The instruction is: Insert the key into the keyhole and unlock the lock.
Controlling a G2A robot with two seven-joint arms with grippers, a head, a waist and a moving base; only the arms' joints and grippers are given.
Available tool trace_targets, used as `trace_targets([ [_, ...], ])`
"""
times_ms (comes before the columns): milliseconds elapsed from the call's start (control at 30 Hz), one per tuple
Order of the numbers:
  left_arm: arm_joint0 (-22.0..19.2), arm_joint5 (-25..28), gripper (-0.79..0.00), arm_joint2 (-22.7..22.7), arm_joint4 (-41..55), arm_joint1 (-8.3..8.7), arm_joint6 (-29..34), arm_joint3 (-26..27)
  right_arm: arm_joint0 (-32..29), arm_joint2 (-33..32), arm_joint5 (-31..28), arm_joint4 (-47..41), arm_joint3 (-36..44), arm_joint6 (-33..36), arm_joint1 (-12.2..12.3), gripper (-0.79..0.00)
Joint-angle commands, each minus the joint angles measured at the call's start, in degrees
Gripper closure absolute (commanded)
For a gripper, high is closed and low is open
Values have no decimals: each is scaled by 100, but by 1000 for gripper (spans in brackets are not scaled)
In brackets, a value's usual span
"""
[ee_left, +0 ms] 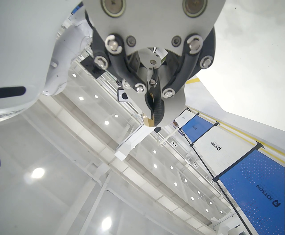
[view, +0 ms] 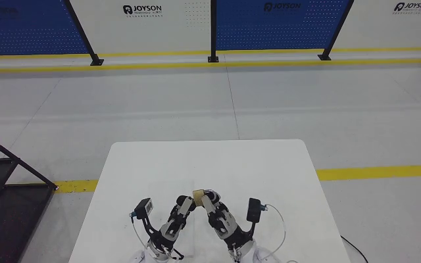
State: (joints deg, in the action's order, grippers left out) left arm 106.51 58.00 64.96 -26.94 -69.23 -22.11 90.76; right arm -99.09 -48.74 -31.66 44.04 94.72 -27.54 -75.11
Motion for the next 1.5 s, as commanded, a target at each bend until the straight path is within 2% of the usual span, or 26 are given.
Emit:
trace_targets([
  [0,-3,0,0,-10,-7,5,-16,-6,5,-1,16,-5,0,8,-2,0],
  [67,-7,0,-6,-18,-10,9,-28,-13,7,-3,12,-29,-6,8,-3,0],
  [133,-10,0,-246,-26,-12,13,-39,-16,9,-12,5,-59,-6,-4,-5,0],
  [167,-11,0,-320,-29,-14,16,-44,-17,10,-19,0,-73,-8,-14,-5,0],
  [300,5,0,-369,-21,13,32,-89,4,11,-42,-11,-129,-12,-40,-8,0],
  [733,11,0,-289,-66,-32,115,-114,26,-11,-111,-203,-591,6,272,8,0],
  [933,-4,0,-160,-88,-64,158,-158,29,-54,-154,-182,-633,62,351,19,0],
  [1067,-18,0,-157,-100,-94,178,-192,10,-65,-156,-190,-636,74,393,21,0],
  [1233,-46,0,-108,-104,-231,187,-255,-35,-80,-163,-194,-624,85,425,24,0],
  [1300,-51,0,-58,-111,-283,186,-290,-49,-83,-165,-194,-621,83,438,24,0],
  [1333,-55,0,-6,-114,-314,186,-304,-54,-86,-165,-189,-626,86,443,24,0],
  [1467,-65,0,0,-124,-429,182,-382,-80,-93,-167,-182,-628,86,462,25,0],
])
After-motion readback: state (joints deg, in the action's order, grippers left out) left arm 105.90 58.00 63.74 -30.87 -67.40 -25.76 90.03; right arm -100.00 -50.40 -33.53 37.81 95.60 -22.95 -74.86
